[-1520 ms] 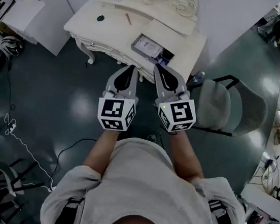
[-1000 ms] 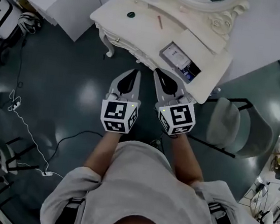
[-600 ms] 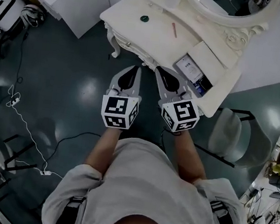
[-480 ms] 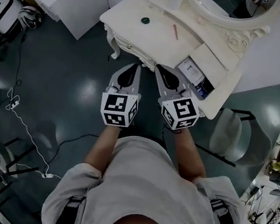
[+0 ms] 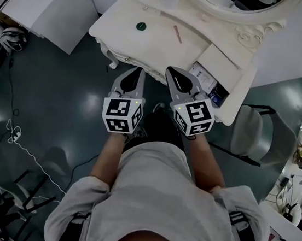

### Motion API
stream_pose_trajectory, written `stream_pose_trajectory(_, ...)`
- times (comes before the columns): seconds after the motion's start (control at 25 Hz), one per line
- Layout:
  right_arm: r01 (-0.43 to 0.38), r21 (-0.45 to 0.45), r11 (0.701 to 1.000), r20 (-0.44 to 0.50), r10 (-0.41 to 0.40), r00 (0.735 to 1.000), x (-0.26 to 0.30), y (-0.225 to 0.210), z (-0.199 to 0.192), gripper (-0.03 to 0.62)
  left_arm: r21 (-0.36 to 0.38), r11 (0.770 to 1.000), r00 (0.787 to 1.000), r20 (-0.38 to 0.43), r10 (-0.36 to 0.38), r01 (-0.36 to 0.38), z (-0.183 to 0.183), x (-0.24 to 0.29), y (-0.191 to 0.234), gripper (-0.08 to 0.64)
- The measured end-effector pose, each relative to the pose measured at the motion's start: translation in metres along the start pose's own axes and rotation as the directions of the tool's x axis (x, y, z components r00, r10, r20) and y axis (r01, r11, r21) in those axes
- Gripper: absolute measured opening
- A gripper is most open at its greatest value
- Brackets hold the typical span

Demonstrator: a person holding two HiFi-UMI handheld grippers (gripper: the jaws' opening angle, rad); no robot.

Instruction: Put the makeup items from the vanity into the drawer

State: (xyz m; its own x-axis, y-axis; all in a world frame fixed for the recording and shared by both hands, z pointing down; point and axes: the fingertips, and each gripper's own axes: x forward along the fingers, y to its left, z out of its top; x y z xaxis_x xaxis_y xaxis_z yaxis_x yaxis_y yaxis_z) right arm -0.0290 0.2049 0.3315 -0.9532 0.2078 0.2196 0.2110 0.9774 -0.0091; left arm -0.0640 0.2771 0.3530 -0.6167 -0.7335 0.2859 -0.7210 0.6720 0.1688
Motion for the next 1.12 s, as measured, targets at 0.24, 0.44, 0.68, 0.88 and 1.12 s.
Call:
stream_pose_trajectory(0.24, 0.003, 0.013, 1.0, -0.039, -0.002, 0.999, 0.04, -0.063, -0.005, 0.0, 0.029, 0.999, 0.998, -0.049, -0.029, 0.03, 0.012, 0.075, 0.002, 0.003)
stream_pose_trajectory(0.44, -0.007, 0.075, 0.997, -0.084, 0.014, 0.996, 0.079, -0.102, -0.024, 0.0, 0.056, 0.998, 0.994, -0.112, -0.009, 0.015, 0.012, 0.131, 0.02, 0.003)
stream_pose_trajectory(0.68, -0.055, 0.128, 0.99, -0.163, 0.076, 0.984, 0.117, -0.127, -0.054, 0.0, 0.142, 0.99, 0.977, -0.212, 0.025, 0.005, -0.003, 0.178, 0.033, 0.003)
stream_pose_trajectory(0.88, -0.083, 0.141, 0.987, -0.214, 0.112, 0.97, 0.131, -0.138, -0.066, 0.0, 0.288, 0.956, 0.948, -0.315, 0.038, 0.058, -0.023, 0.211, 0.047, 0.003)
stream_pose_trajectory(1.12, -0.033, 0.164, 0.986, -0.242, 0.073, 0.968, 0.152, -0.161, -0.071, 0.0, 0.409, 0.884, 0.895, -0.445, -0.022, 0.225, -0.034, 0.255, 0.061, 0.003)
